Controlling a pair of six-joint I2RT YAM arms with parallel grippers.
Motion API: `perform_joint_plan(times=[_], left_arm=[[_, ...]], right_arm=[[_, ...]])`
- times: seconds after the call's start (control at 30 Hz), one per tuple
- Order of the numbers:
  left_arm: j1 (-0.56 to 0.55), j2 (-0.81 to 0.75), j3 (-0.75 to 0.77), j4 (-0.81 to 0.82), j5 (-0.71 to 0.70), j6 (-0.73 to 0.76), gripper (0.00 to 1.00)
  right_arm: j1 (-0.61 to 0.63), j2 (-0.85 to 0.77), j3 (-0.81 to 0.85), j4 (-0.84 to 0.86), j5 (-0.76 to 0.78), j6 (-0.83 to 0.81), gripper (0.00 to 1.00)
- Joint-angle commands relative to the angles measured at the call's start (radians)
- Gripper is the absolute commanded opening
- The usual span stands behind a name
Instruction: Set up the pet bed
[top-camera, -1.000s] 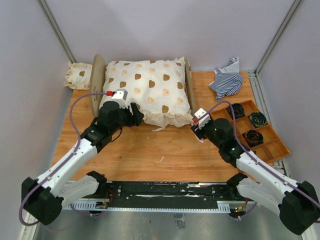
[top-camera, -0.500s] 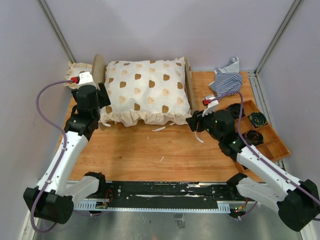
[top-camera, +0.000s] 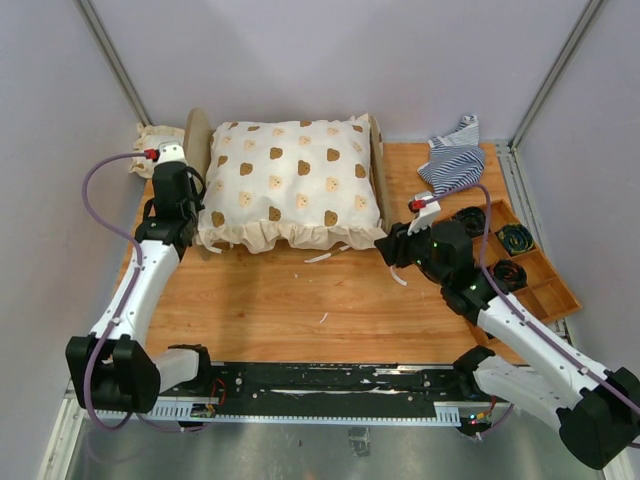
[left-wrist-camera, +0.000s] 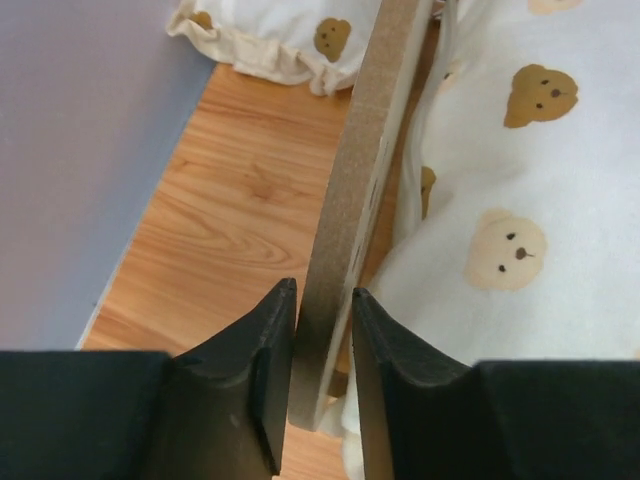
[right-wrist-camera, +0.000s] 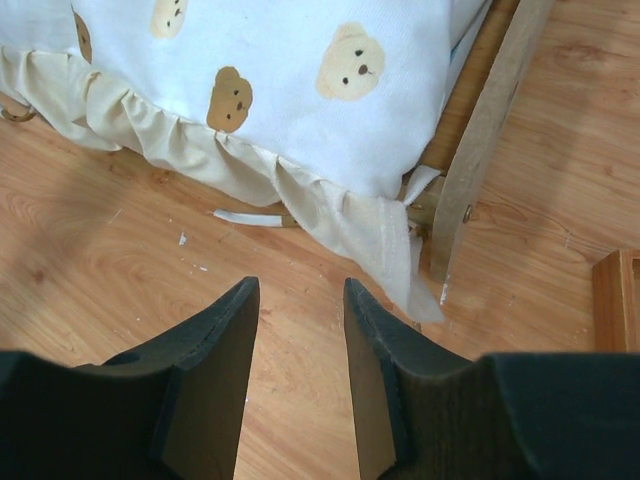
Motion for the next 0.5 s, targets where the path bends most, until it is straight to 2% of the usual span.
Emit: perform_joint_plan(times=[0.0,0.17,0.23,0.33,0.37,0.4,0.47], left_arm=[[0.008,-0.021,0.021,-0.023,0.087,0.011,0.25],[0.006,-0.172,-0.021,-0.069,0.218,0.001,0.02],[0.006,-0.225,-0.043,-0.087,0.268,-0.021,0.0],[0.006,-0.29,-0.098,-0.086,0.338,-0.056,0.0],[0.006,-0.303,-0.116,-0.08,0.354,-0.068,0.02],[0.006,-0.31,-0.123,-0.084,0.355,-0.082,0.11],[0.006,-0.314,-0.116,-0.114,0.328,-0.122,0.42]], right_arm=[[0.001,-0.022,0.046,-0.074,0.042,0.009,0.41],[0.011,-0.019,0.031,0.023,-0.093,-0.034,0.41],[0.033,0.008,0.014,0.114,-0.141,-0.056,0.41],[0.137,0.087,0.054,0.165,-0.105,-0.124,0.41],[0.182,0.123,0.076,0.181,-0.087,-0.169,0.41],[0.232,0.163,0.096,0.199,-0.068,-0.222,0.42],[0.317,0.25,0.142,0.232,-0.055,-0.316,0.45]])
